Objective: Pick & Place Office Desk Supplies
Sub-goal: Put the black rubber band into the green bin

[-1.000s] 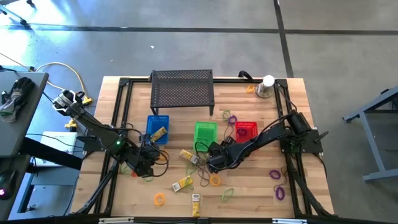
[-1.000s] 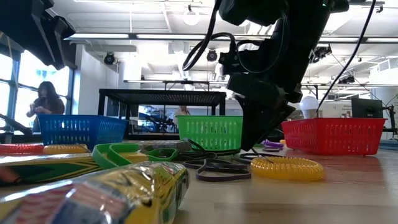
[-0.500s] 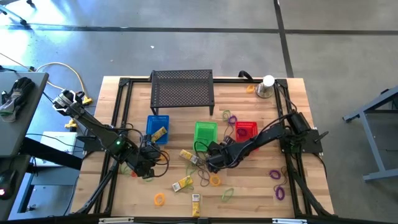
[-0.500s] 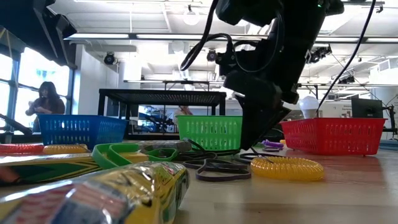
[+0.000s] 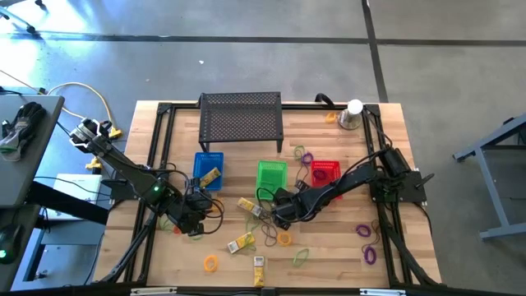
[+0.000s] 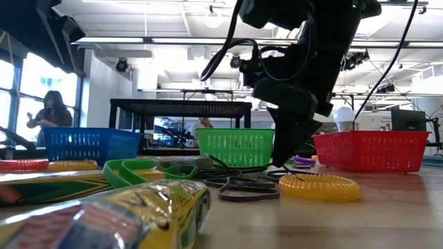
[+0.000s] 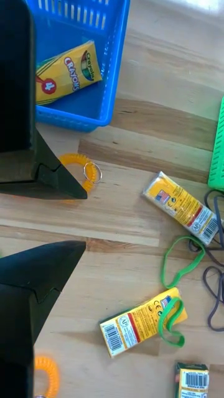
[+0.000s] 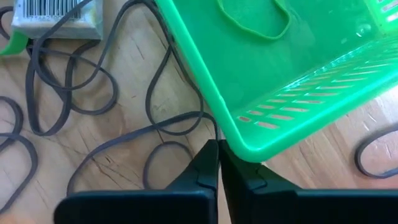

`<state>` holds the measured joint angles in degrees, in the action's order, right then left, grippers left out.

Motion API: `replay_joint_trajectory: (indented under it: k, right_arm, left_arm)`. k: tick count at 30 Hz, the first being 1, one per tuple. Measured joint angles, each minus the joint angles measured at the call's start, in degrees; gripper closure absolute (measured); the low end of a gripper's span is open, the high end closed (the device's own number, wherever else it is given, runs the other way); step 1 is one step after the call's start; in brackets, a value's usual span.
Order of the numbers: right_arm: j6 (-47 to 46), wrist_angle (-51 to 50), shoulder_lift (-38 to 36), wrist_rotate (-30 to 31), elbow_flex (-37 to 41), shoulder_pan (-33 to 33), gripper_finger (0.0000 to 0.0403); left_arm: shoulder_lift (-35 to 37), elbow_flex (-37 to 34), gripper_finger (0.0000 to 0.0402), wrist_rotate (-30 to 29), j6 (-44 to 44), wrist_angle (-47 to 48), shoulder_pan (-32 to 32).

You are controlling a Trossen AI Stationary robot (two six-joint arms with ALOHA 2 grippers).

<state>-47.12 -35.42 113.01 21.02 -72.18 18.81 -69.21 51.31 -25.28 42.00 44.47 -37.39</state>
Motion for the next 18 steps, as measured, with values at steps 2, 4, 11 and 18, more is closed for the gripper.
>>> replay_joint_trajectory:
  k: [2,4,11,18]
  right_arm:
    - [0.2,-0.1,0.0,-0.1,0.0,0.3,0.0400]
    - [0.0,-0.5,-0.4,-0.2,0.0,0.9,0.0400]
    - [-1.6,-0.6,-1.5,-0.4,0.0,2.9,0.0401]
    - [-2.4,-1.4,-6.9,1.1,0.0,5.3,0.0401]
  left_arm:
    - [0.0,0.0,0.0291,0.0,0.0,0.0,0.0]
    - [0.0,0.0,0.0291,0.0,0.0,0.0,0.0]
    - [0.0,0.0,0.0291,0.0,0.0,0.0,0.0]
    - [0.0,0.0,0.0291,0.0,0.0,0.0,0.0]
